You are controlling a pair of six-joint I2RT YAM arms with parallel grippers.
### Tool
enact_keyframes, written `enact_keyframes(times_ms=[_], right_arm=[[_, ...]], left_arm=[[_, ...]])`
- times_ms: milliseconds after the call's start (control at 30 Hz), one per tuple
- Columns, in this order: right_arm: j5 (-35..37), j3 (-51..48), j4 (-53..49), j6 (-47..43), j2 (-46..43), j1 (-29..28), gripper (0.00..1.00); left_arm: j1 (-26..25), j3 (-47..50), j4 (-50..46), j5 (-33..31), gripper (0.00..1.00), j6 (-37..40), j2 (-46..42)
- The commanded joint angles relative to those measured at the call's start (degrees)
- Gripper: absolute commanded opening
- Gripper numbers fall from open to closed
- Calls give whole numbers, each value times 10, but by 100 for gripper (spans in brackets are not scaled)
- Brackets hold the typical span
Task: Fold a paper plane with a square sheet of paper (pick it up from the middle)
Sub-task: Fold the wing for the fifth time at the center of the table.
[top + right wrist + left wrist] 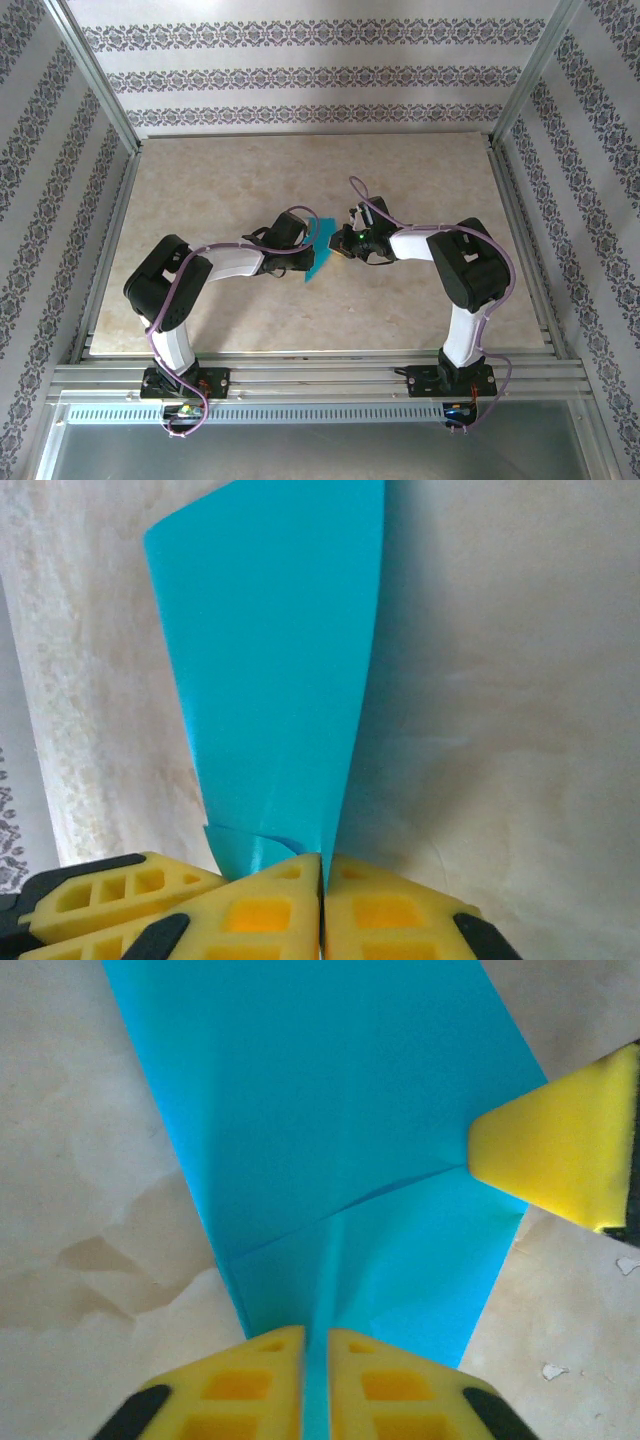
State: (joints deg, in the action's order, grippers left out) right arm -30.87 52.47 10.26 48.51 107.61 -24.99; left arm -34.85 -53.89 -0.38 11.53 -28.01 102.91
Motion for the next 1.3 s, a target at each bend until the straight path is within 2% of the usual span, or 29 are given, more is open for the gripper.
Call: enact_keyframes(times_ms=[0,167,300,500,667,800,1033,1167,1267], right_arm=[[19,-1,-3,17,-35,-6,6],[83,-34,-30,84,-117,-11,5],[156,-52,-86,150,-174,-25,5],[229,-90,-98,261,-230,-35,5],[252,-91,-118,296,-244,-42,5],[249,-92,-122,326,-235,-44,5],[238,-89,-118,369,-220,-45,5],[228,-86,-120,381,-216,-46,7],[222,-88,-121,389,-215,-46,7]], left_arm=[[7,-8,-19,0,21,22,-36],[3,26,41,35,39,70,-108],[-9,78,135,60,48,129,-150],[-37,114,212,73,57,234,-146],[-59,123,268,75,62,297,-115],[-67,120,303,83,64,341,-81],[-78,95,287,77,65,383,-29],[-85,73,276,36,64,399,-2],[-87,67,284,6,58,407,14]])
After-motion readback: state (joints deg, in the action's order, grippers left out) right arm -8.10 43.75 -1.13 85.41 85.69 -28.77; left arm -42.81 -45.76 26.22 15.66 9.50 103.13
